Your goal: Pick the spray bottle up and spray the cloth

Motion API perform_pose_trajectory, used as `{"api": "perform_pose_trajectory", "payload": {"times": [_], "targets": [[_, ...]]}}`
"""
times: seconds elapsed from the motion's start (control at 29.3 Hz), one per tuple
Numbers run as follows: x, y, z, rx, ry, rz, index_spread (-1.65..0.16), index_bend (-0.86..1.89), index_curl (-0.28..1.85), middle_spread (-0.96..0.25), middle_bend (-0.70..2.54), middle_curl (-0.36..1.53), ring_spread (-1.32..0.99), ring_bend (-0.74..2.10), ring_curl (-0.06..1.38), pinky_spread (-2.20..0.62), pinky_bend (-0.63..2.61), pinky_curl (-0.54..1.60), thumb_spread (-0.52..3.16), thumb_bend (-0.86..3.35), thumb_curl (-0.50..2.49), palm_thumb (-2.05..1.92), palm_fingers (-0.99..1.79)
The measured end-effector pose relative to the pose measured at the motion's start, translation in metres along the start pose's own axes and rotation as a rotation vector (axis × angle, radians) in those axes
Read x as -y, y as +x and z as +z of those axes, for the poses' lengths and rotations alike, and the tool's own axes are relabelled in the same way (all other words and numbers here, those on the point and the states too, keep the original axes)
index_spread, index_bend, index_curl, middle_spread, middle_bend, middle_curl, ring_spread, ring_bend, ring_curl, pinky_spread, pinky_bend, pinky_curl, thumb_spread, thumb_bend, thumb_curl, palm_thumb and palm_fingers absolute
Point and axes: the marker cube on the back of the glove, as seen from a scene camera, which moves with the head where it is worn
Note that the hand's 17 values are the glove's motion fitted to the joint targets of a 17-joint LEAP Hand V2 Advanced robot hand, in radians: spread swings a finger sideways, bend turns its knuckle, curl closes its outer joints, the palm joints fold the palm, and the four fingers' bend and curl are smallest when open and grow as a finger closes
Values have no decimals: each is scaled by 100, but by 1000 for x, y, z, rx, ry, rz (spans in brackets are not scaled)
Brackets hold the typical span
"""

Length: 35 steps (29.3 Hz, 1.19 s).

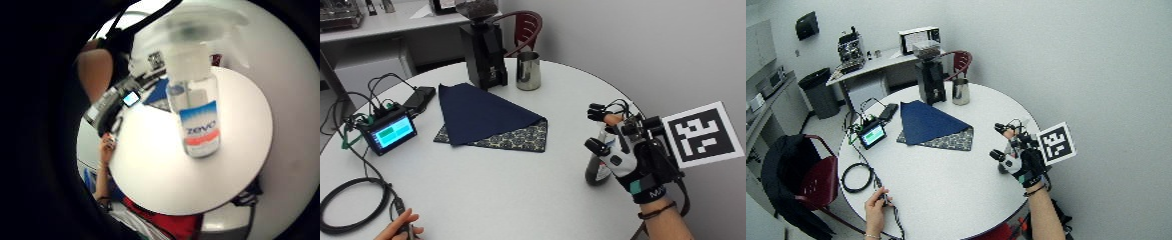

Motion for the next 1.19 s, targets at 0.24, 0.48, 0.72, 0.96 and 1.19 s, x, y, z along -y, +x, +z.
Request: {"api": "perform_pose_trajectory", "payload": {"times": [0.24,0.48,0.72,0.96,1.19], "targets": [[1,4,-8,3,87,12,-35,12,27,-6,28,35,1,26,29,14,29,32,117,13,32,72,81],[-1,32,-13,50,257,108,-35,11,27,-6,29,37,0,27,32,13,28,33,116,10,33,74,81],[-2,68,5,81,293,233,-35,5,23,-5,19,36,1,31,34,13,39,37,115,5,34,75,66],[-5,90,24,153,287,329,-35,3,18,-3,19,36,1,36,36,14,47,39,114,2,35,76,57],[-3,98,43,202,284,376,-36,1,13,-2,20,36,2,43,37,14,55,40,113,-1,35,76,50]]}}
